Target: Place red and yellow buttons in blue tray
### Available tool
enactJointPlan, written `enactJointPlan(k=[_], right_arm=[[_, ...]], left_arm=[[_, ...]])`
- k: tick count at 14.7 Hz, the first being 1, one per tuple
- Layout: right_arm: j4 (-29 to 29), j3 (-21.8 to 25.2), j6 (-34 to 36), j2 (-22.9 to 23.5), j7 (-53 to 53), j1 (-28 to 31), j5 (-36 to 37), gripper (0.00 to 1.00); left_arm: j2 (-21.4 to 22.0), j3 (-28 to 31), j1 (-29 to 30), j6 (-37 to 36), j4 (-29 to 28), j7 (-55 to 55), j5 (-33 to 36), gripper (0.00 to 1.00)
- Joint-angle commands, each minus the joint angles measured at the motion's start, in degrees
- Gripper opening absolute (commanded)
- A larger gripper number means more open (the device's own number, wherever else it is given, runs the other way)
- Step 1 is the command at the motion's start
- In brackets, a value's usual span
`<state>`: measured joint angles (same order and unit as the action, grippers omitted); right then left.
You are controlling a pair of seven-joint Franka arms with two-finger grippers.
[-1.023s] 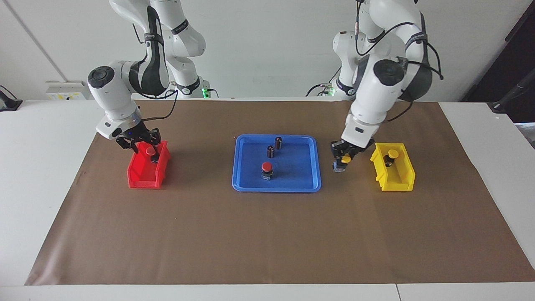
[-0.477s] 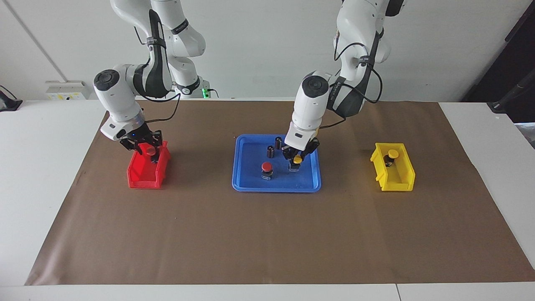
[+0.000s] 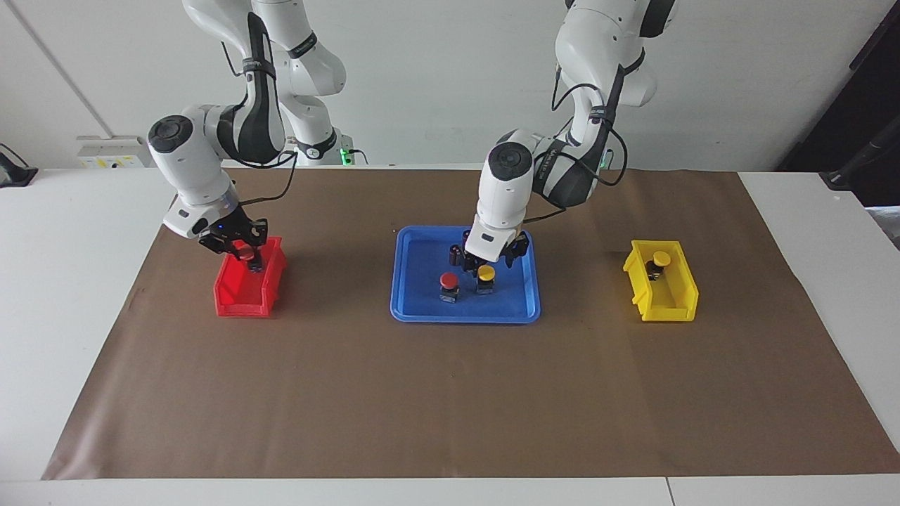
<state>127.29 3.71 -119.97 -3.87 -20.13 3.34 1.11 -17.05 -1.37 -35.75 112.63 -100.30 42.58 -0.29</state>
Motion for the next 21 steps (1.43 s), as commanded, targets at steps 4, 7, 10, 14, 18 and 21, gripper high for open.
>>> enactJointPlan(k=[4,7,10,14,18,21], right_arm=[[-23.27,-1.78,16.95,7.36,15.92,-11.55,-0.49,0.14],[-26.29,-1.95,10.57,10.88,35.36,-25.35,-0.75,0.14],[-26.23,-2.13,3.80,16.52,48.76,-31.36,-0.58,0.15],[-22.01,-2.04,-1.58,18.20,51.07,-32.87,-0.41,0.19],[-17.08,-2.04,-8.69,17.93,51.07,-32.96,-0.40,0.19],[-16.29,-2.04,-9.58,18.72,51.07,-33.13,0.21,0.21]], left_arm=[[9.05,0.41,16.39,-12.24,-3.22,-29.17,1.08,1.00],[10.54,0.67,26.67,-10.34,-7.00,-41.32,3.53,1.00],[12.47,0.58,34.59,-3.58,-12.96,-44.78,3.54,1.00],[14.59,0.50,38.12,2.42,-19.05,-48.73,3.54,0.77],[14.59,0.23,37.34,3.56,-19.23,-46.99,3.10,0.73],[16.16,0.15,35.31,6.53,-23.51,-45.48,3.10,0.71]])
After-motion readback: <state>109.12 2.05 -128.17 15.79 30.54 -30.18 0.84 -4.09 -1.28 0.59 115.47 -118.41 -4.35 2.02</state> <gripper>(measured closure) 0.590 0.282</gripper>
